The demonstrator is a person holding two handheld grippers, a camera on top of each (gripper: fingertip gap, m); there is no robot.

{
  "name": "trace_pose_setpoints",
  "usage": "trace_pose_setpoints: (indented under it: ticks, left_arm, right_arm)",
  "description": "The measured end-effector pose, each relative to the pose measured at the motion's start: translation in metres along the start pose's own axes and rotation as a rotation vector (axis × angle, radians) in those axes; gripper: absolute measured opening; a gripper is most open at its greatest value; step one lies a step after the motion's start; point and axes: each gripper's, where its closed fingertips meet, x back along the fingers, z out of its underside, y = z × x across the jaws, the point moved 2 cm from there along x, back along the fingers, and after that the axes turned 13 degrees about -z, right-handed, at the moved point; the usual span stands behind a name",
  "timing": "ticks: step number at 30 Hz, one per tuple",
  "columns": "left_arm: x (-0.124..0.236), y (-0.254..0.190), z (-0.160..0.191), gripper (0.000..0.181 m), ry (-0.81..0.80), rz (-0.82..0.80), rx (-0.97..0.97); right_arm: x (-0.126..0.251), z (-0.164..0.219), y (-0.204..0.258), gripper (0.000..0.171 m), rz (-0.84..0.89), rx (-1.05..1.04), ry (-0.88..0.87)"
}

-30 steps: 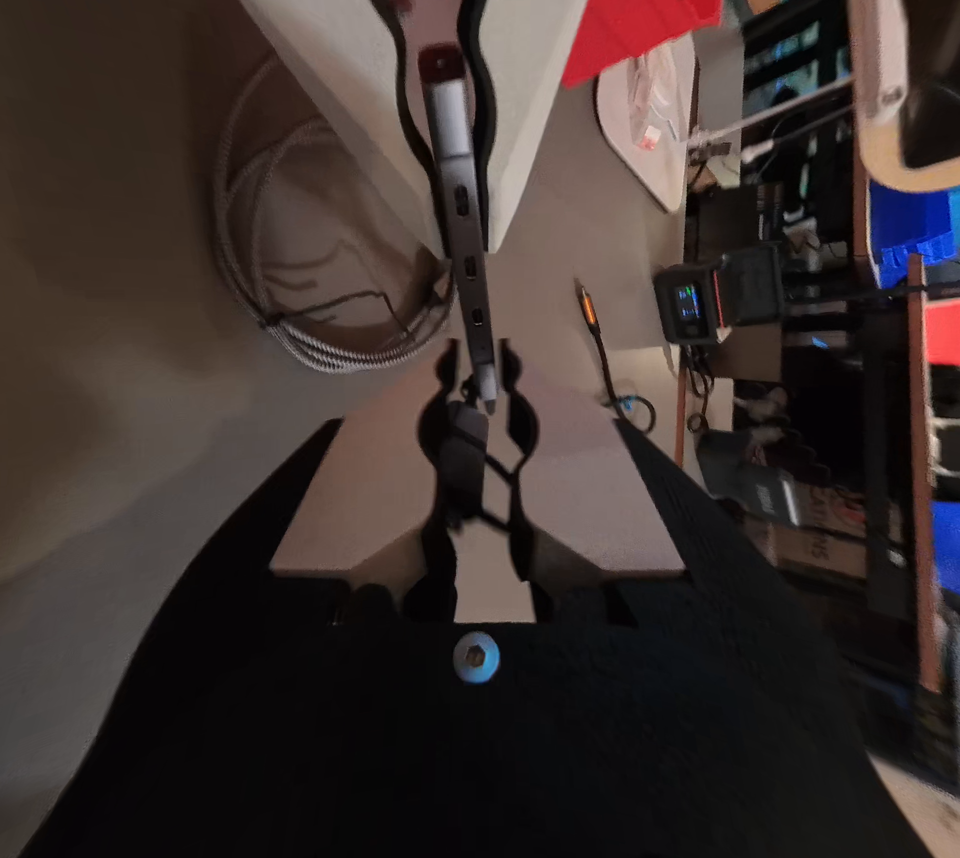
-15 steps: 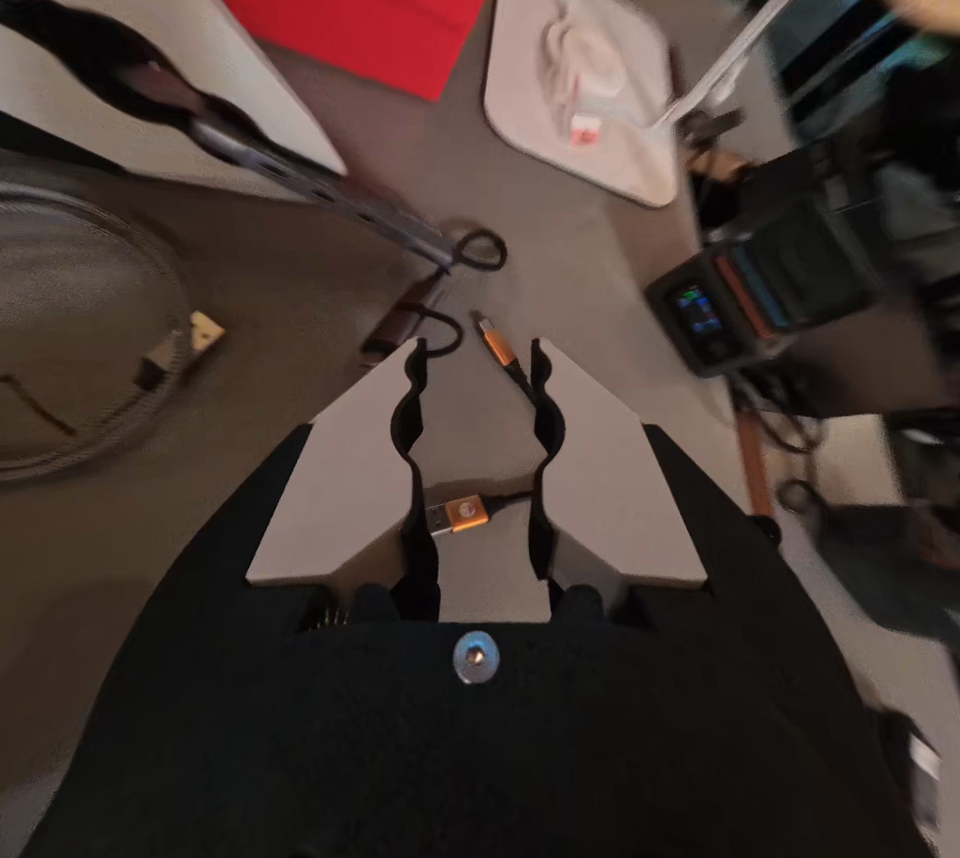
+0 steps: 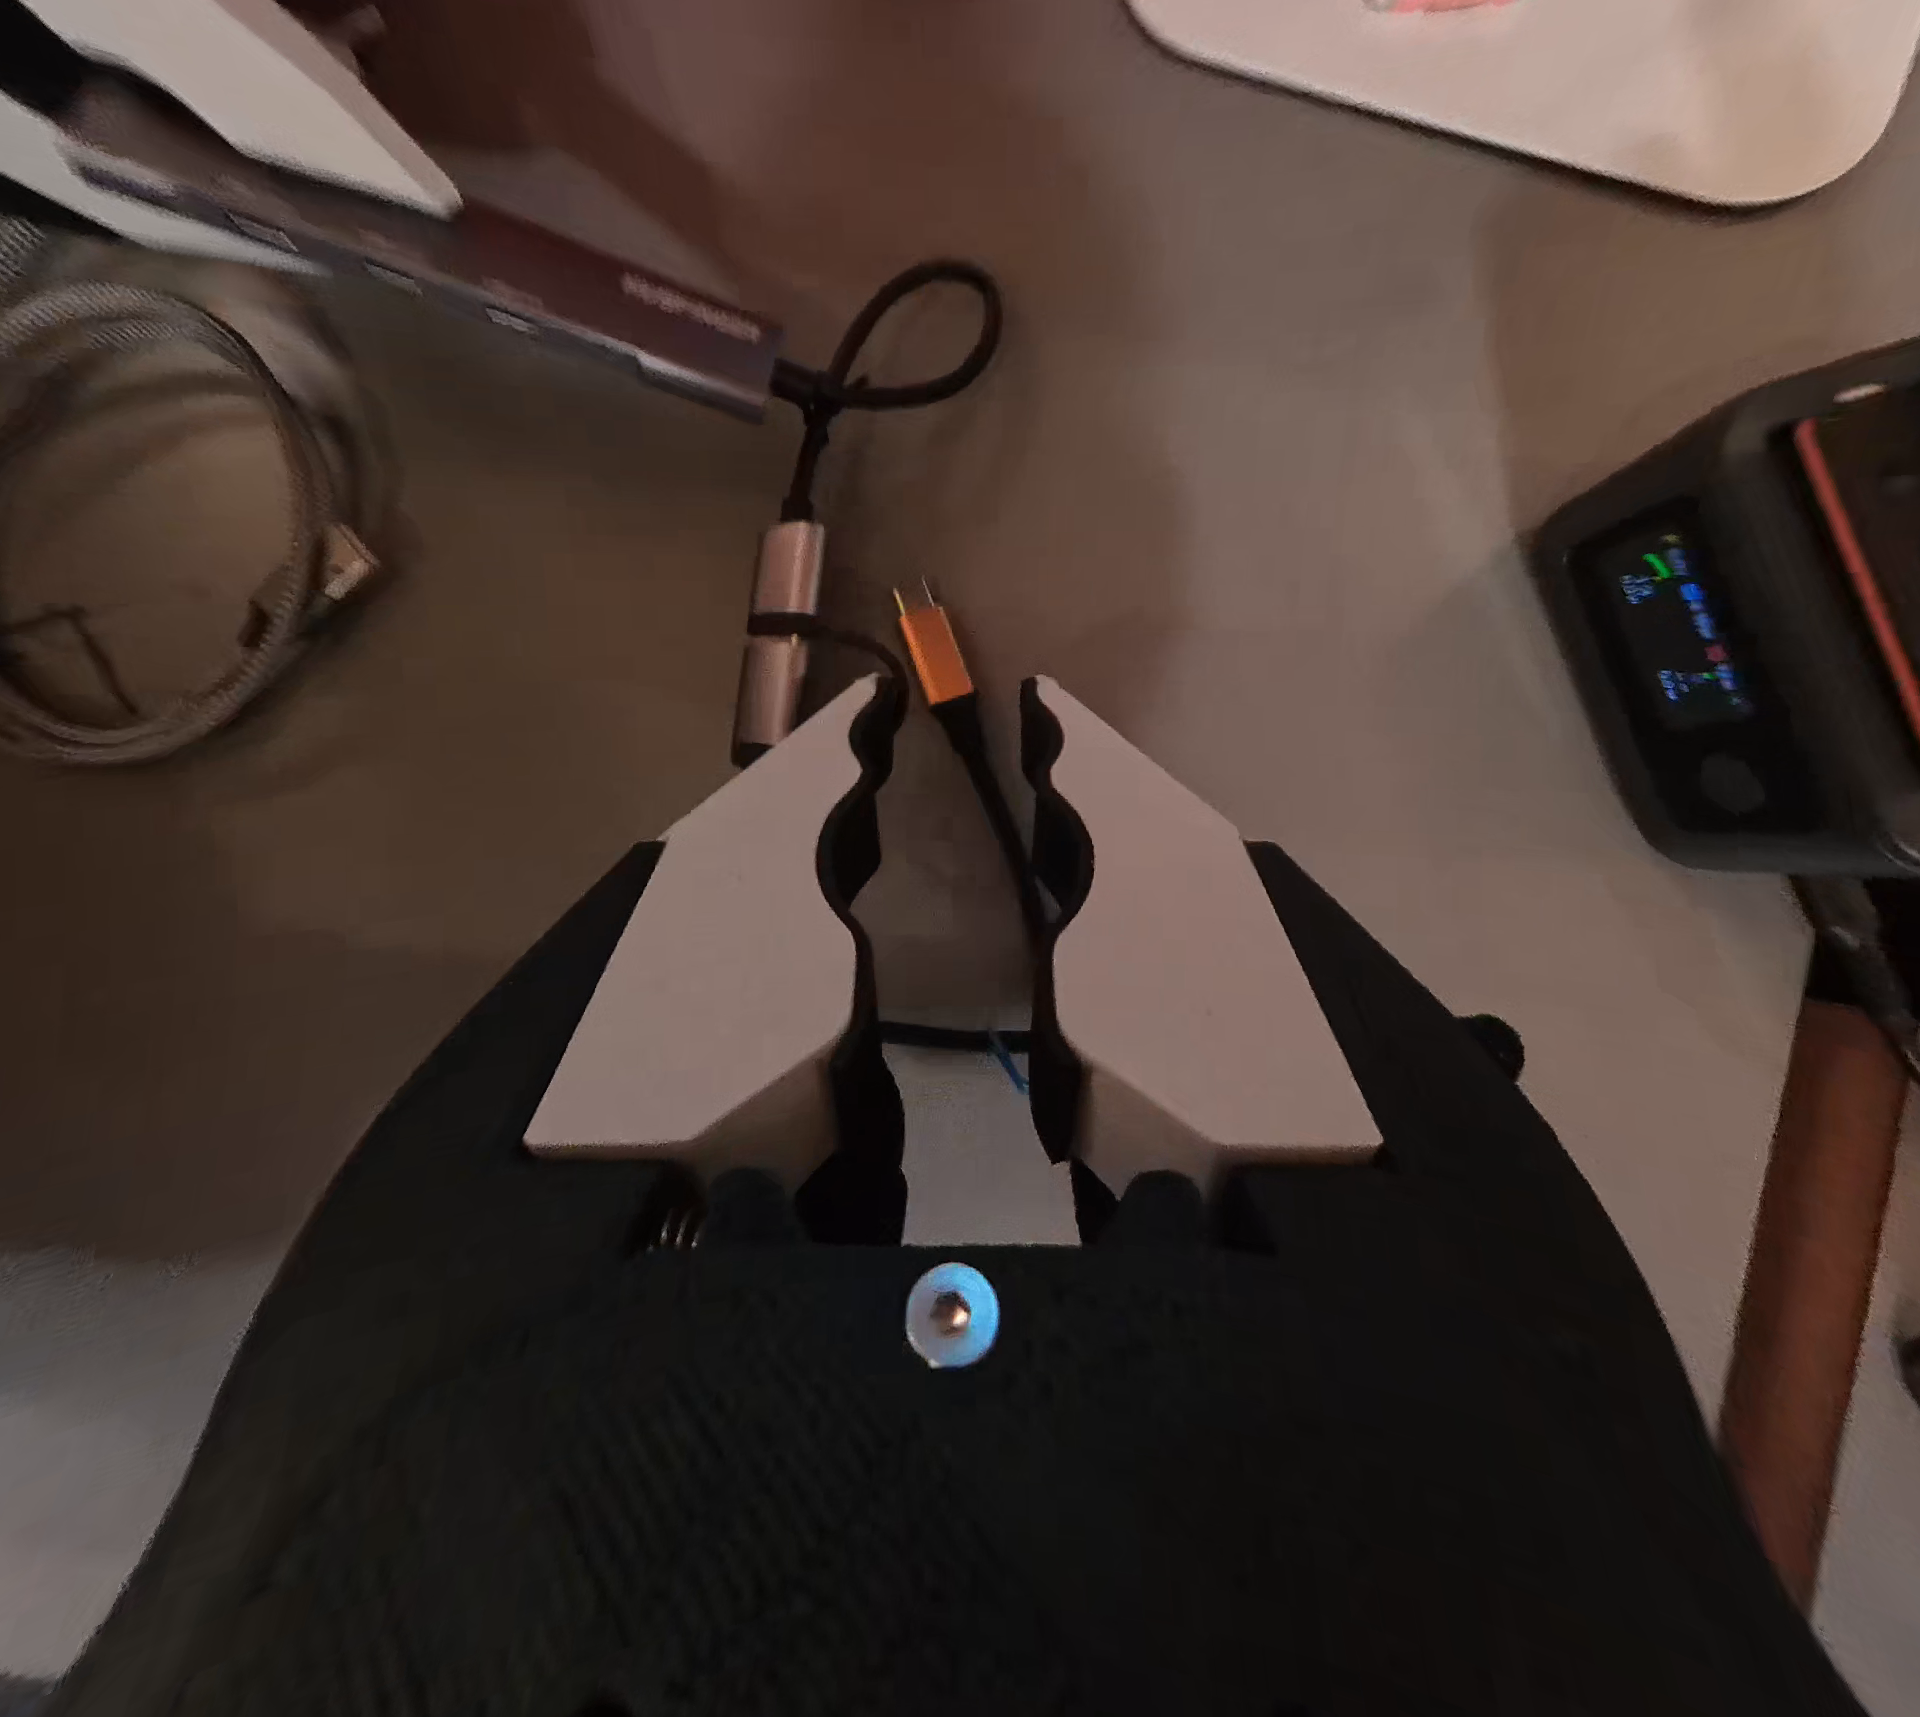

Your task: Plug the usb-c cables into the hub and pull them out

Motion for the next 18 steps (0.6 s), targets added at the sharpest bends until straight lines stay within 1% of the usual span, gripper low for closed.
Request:
trace_pose_setpoints:
  ticks: [2, 5, 6, 8, 10, 11, 12, 13, 14, 16, 17, 18]
  left_arm:
    - [0.001, 0.001, -0.001, 0.007, -0.005, 0.000, 0.007]
    - [0.002, 0.004, -0.003, 0.007, -0.010, -0.022, 0.012]
    - [0.003, 0.007, -0.004, 0.007, -0.009, -0.040, 0.016]
    - [0.005, 0.013, -0.003, 0.007, -0.004, -0.078, 0.030]
    - [0.007, 0.014, -0.003, 0.007, 0.001, -0.073, 0.058]
    - [0.008, 0.014, -0.004, 0.007, 0.001, -0.074, 0.063]
    - [0.010, 0.015, -0.004, 0.007, 0.002, -0.076, 0.064]
    - [0.011, 0.016, -0.004, 0.007, -0.001, -0.074, 0.068]
    - [0.011, 0.016, -0.005, 0.007, -0.006, -0.066, 0.076]
    - [0.011, 0.015, -0.004, 0.007, -0.010, -0.054, 0.079]
    - [0.011, 0.013, -0.004, 0.007, -0.016, -0.044, 0.079]
    - [0.011, 0.011, -0.004, 0.007, -0.021, -0.038, 0.079]
  right_arm:
    - [0.012, -0.007, 0.002, 0.023, -0.044, -0.045, -0.061]
    - [0.021, -0.006, 0.003, 0.025, -0.078, -0.077, -0.070]
    - [0.023, -0.011, 0.005, 0.025, -0.103, -0.091, -0.113]
    - [0.031, -0.024, 0.009, 0.023, -0.183, -0.135, -0.246]
    - [0.047, -0.040, 0.010, 0.024, -0.246, -0.152, -0.426]
    - [0.056, -0.045, 0.010, 0.024, -0.268, -0.153, -0.507]
    - [0.062, -0.046, 0.008, 0.025, -0.267, -0.157, -0.553]
    - [0.060, -0.040, 0.003, 0.026, -0.236, -0.167, -0.535]
    - [0.052, -0.028, -0.002, 0.027, -0.186, -0.175, -0.445]
    - [0.026, 0.003, -0.005, 0.031, -0.110, -0.152, -0.184]
    - [0.017, 0.013, -0.005, 0.032, -0.083, -0.124, -0.084]
    - [0.010, 0.016, -0.004, 0.031, -0.070, -0.090, -0.030]
